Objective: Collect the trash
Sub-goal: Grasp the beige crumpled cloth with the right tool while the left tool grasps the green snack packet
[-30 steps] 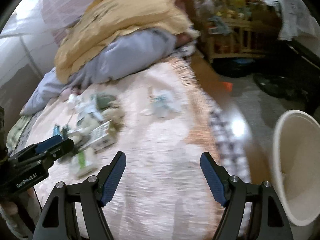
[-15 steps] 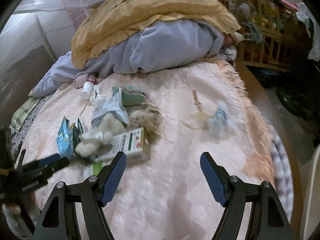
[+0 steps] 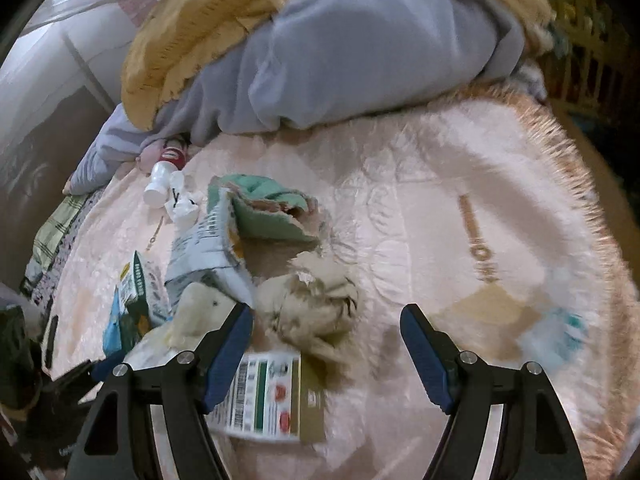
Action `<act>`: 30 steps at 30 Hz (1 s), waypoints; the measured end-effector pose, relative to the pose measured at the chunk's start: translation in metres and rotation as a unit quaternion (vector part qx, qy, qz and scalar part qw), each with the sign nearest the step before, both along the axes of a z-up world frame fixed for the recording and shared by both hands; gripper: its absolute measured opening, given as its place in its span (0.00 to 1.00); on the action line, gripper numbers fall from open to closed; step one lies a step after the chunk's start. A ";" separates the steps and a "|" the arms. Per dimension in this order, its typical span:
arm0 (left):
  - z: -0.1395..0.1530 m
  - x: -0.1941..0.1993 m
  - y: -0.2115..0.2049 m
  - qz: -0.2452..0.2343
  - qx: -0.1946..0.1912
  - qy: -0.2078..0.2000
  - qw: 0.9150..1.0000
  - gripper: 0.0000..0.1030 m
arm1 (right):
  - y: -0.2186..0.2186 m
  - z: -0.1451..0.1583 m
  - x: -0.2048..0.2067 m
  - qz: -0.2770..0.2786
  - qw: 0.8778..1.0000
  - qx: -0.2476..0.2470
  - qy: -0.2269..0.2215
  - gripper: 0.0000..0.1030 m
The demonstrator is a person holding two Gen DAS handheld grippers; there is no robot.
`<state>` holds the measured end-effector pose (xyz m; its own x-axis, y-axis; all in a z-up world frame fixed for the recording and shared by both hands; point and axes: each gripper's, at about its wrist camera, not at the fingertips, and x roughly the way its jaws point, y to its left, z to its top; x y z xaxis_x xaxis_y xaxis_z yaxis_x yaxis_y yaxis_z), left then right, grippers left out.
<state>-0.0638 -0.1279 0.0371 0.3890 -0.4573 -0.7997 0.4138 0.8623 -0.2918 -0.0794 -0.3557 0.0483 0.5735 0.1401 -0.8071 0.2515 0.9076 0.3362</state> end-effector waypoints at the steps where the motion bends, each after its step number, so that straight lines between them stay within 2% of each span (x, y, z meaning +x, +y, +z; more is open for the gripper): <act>1: -0.001 0.001 0.001 -0.003 -0.005 0.003 1.000 0.49 | 0.001 -0.003 0.003 0.001 1.000 0.006 0.000 0.71; 2: -0.002 0.001 0.002 -0.007 -0.015 0.008 1.000 0.37 | 0.001 -0.005 0.005 0.003 1.000 0.010 -0.001 0.62; 3: -0.002 0.001 0.002 -0.011 -0.017 0.012 1.000 0.27 | 0.002 -0.007 0.006 0.004 1.000 0.009 -0.004 0.43; 4: -0.002 0.000 0.003 -0.015 -0.018 0.017 1.000 0.20 | 0.003 -0.007 0.008 0.007 1.000 0.007 -0.004 0.39; 6: 0.003 -0.004 0.006 -0.018 -0.025 0.014 0.999 0.14 | 0.004 -0.005 0.006 0.010 1.000 0.001 -0.008 0.33; 11: 0.029 -0.018 0.017 -0.019 -0.051 -0.006 0.999 0.13 | 0.004 0.022 -0.015 0.012 0.999 -0.017 -0.045 0.32; 18: 0.060 -0.039 0.015 -0.031 -0.060 -0.033 0.997 0.12 | 0.004 0.056 -0.067 0.015 0.996 -0.018 -0.085 0.32; 23: 0.078 -0.064 -0.009 -0.064 -0.061 -0.055 0.995 0.12 | 0.004 0.067 -0.103 0.011 0.995 -0.017 -0.095 0.32; 30: 0.085 -0.095 -0.053 -0.114 -0.055 -0.067 0.990 0.12 | -0.008 0.077 -0.148 -0.016 0.994 -0.024 -0.102 0.32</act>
<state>-0.1590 -0.1807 0.1226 0.3649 -0.6272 -0.6881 0.6355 0.7079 -0.3082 -0.2277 -0.3632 0.1249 0.7293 0.0833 -0.6791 0.2109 0.9169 0.3390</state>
